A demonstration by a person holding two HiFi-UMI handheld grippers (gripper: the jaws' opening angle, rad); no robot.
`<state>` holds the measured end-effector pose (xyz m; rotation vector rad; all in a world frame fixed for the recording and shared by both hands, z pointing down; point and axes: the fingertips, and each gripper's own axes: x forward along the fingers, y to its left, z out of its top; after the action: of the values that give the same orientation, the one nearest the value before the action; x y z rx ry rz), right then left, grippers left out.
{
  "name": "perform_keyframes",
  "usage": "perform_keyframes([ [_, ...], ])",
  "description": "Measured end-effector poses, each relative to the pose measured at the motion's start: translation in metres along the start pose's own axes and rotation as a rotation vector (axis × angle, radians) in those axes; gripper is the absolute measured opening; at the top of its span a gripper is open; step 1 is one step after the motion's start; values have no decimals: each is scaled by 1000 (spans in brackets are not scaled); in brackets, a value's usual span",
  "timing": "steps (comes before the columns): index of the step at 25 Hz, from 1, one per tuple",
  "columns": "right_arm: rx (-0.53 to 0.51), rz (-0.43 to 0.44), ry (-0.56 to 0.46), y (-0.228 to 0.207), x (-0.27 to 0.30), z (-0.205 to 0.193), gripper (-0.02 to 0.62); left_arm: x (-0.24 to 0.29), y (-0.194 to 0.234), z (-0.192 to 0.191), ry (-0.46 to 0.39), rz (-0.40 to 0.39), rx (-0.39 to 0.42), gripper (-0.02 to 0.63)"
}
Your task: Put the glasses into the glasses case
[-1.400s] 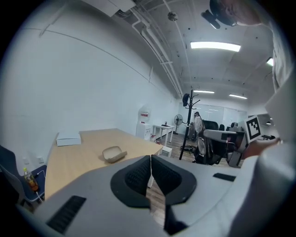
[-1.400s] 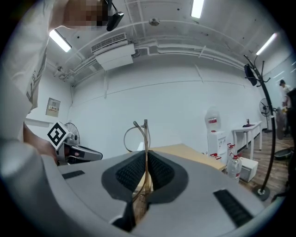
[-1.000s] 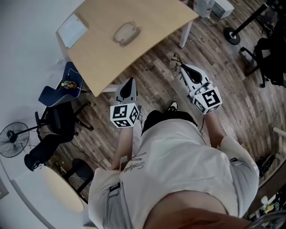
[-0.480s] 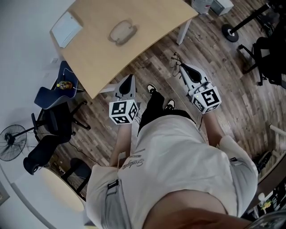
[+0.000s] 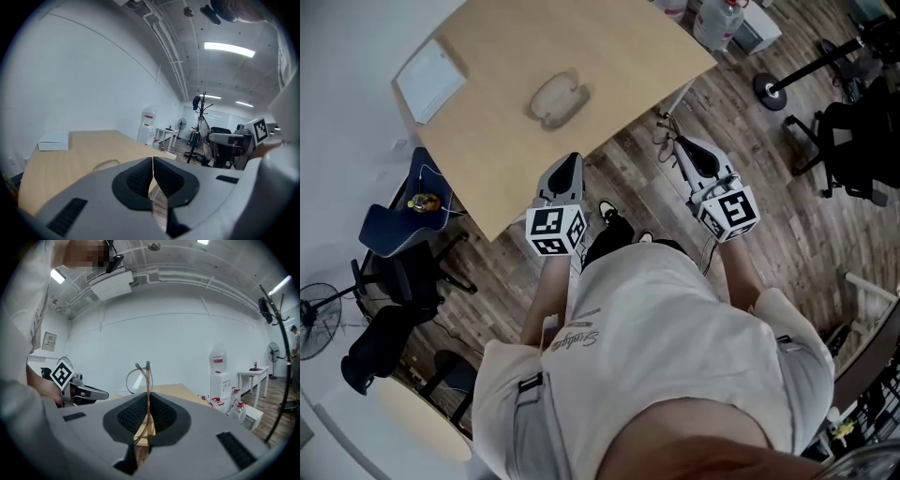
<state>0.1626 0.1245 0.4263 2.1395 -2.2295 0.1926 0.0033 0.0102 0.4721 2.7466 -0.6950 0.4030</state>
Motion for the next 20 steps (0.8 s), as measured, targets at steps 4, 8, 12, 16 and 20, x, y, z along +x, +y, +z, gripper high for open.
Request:
perform_keyframes([
  [4,-26,4,2,-7,36,10,11,26,26,23,-21,-10,10,17],
  [8,-30,17,19,-4,77,9,11,44,65,39,-37,-4,8,17],
  [12,-24,24,19,-1,110,11,11,53,95,40,-31,8,2,17],
  [16,-26,48,19,3,132,15,11,60,117,42,-31,32,-8,17],
  [20,-36,79,21,1,150,19,11,64,129,48,-35,56,-20,17],
])
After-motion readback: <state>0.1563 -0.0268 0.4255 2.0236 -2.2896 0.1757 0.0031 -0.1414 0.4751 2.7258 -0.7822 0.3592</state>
